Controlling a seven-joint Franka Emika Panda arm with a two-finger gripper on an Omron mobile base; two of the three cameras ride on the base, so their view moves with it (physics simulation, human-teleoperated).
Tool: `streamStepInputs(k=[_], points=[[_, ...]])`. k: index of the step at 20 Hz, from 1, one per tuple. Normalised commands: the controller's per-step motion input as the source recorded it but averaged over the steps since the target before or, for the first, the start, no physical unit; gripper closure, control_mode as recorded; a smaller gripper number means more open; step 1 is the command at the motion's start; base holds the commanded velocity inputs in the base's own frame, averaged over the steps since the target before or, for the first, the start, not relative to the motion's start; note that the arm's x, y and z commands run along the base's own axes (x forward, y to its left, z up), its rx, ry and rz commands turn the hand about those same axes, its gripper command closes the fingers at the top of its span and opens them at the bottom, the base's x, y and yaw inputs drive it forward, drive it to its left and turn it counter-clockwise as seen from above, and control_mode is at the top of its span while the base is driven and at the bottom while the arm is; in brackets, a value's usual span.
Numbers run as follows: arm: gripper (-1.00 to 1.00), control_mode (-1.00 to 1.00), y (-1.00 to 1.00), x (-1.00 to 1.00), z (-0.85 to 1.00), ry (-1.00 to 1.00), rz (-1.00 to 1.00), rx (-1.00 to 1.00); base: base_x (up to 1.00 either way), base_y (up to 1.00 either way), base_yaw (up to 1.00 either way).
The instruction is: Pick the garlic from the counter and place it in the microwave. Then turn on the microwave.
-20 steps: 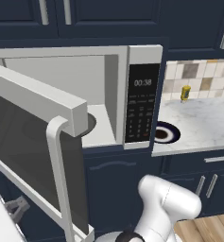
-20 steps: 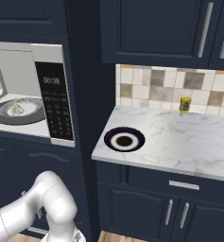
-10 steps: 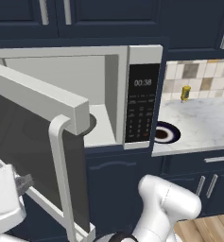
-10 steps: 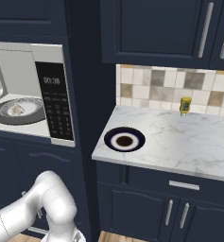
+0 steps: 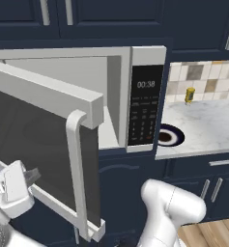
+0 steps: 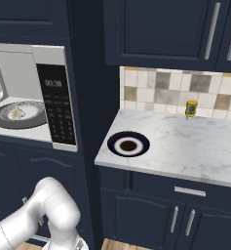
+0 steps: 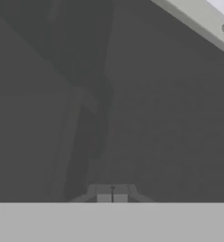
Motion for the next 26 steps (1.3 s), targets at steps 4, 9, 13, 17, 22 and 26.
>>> streamStepInputs(k=[4, 9, 13, 17, 22, 26], points=[[1.0, -1.0, 0.0, 0.62, -0.22, 0.0, 0.15, 0.0, 0.0, 0.0, 0.0], [1.0, -1.0, 0.0, 0.82, -0.17, 0.01, 0.2, 0.0, 0.0, 0.0, 0.0], [1.0, -1.0, 0.0, 0.97, -0.16, 0.04, 0.31, 0.0, 0.0, 0.0, 0.0], [1.0, -1.0, 0.0, 0.88, -0.17, 0.06, 0.35, 0.0, 0.0, 0.0, 0.0], [1.0, -1.0, 0.0, 0.8, -0.15, 0.06, 0.36, 0.0, 0.0, 0.0, 0.0], [1.0, -1.0, 0.0, 0.59, -0.13, 0.04, 0.34, 0.0, 0.0, 0.0, 0.0]])
